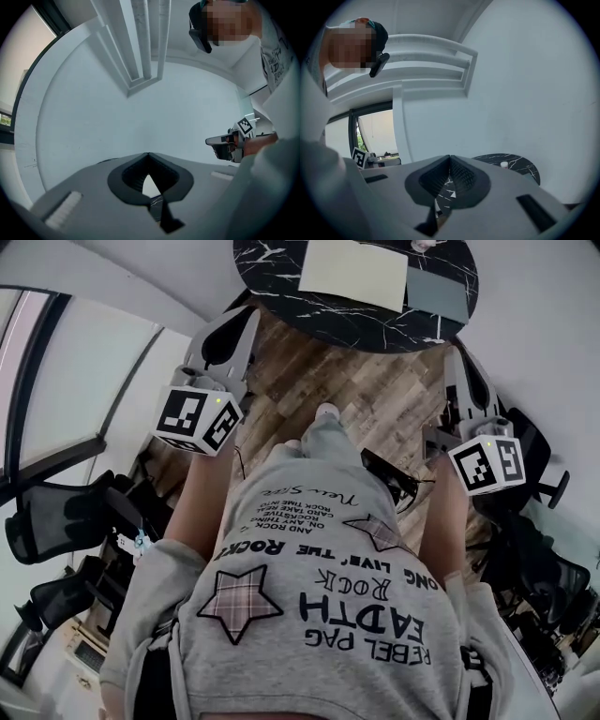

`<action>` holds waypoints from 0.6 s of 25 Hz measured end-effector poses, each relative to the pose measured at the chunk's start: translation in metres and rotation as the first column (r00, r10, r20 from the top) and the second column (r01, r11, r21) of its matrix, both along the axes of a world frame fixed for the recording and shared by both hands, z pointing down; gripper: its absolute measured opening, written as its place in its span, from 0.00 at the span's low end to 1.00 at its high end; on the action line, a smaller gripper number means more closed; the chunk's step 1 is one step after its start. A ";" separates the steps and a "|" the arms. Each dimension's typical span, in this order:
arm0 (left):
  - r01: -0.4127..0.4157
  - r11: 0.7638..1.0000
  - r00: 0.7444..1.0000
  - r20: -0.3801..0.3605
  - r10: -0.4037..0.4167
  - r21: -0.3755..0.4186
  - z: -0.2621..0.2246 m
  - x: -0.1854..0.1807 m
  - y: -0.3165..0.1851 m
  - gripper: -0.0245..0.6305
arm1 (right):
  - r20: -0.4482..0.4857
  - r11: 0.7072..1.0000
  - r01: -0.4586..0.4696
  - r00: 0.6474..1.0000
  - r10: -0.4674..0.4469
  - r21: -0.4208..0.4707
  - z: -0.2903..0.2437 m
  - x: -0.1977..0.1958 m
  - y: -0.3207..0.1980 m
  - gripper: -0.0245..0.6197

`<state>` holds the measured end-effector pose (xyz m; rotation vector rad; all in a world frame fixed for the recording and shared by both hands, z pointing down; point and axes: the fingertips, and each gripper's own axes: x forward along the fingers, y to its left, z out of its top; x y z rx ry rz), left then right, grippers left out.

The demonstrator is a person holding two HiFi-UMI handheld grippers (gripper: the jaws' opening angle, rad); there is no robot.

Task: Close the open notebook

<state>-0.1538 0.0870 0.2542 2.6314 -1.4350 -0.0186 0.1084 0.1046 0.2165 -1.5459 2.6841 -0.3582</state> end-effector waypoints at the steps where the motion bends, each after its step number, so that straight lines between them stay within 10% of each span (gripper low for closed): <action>1: 0.008 1.000 1.000 0.002 -0.008 0.001 -0.001 0.003 -0.006 0.05 | 0.004 1.000 0.007 1.000 -0.007 0.001 0.000 0.003 -0.008 0.06; 15: 0.111 0.994 0.993 0.028 -0.111 0.011 -0.006 0.051 -0.078 0.05 | 0.049 0.996 0.093 0.994 -0.093 -0.010 0.009 0.060 -0.102 0.06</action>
